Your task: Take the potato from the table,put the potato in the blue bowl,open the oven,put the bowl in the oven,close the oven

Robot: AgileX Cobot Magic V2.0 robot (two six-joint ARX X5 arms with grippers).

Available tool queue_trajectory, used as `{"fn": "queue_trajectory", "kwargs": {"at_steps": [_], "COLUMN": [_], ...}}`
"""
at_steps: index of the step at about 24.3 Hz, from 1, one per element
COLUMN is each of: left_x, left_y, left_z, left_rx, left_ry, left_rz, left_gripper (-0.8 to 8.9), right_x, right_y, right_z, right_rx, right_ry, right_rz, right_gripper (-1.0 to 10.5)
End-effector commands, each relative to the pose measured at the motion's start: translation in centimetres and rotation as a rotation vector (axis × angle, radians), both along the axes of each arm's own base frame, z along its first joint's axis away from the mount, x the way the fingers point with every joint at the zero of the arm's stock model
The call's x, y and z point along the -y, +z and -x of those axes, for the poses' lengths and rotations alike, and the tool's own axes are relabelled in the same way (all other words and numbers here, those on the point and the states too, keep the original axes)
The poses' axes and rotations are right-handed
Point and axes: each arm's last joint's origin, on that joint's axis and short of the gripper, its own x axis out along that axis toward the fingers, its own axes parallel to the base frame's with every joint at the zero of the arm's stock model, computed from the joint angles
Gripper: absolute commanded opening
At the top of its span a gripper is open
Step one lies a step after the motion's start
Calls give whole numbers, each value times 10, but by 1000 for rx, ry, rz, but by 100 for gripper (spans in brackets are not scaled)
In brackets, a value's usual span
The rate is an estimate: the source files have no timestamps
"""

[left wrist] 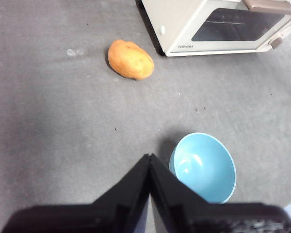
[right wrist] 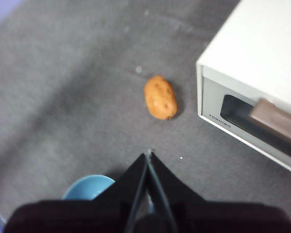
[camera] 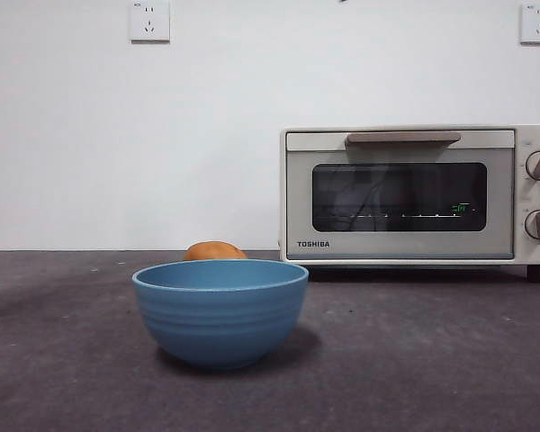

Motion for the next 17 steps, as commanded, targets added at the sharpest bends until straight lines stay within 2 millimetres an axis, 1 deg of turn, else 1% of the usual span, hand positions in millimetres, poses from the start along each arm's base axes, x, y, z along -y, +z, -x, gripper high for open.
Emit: {"fn": "queue_trajectory", "kwargs": {"at_steps": [1, 7, 10, 14, 17], "left_x": [0, 0, 0, 0, 0], "left_y": [0, -1, -3, -7, -13], "left_z": [0, -3, -6, -14, -24], "left_rx": [11, 6, -6, -20, -48], "left_ry": [-22, -22, -23, -32, -41], "left_rz": [-16, -16, -17, -25, -33], "left_gripper": [-4, -4, -4, -4, -4], "right_x": [-19, -55, -72, -95, -118], "right_y": [3, -2, -9, -25, -43], "right_z": [-11, -28, -35, -47, -60], "right_rx": [24, 32, 53, 78, 140], "right_ry": [53, 101, 121, 144, 196], "right_rz": [86, 234, 301, 312, 311], "right_gripper": [1, -2, -3, -3, -3]}}
